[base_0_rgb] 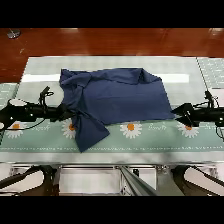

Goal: Fold the shirts.

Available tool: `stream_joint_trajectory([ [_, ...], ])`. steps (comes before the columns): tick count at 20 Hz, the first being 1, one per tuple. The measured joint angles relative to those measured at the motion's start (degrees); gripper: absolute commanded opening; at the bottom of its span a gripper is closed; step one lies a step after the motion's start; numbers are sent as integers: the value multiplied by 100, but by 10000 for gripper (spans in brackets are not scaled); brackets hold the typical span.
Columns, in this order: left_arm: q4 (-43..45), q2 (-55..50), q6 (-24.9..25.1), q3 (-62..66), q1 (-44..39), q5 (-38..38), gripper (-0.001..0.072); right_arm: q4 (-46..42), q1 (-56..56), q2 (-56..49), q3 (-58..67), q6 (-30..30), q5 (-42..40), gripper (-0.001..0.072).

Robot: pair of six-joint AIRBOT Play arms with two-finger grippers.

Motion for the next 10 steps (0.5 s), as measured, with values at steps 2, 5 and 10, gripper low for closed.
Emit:
stream_joint_trajectory([
  [2,-2,0,17,66,22,-109,31,-118,-7,0,0,216,-116,633],
  [5,-9,0,35,109,37,-199,31,-219,22,0,0,374,-289,633],
  [10,-13,0,37,131,44,-210,31,-138,514,-369,111,570,-647,633],
])
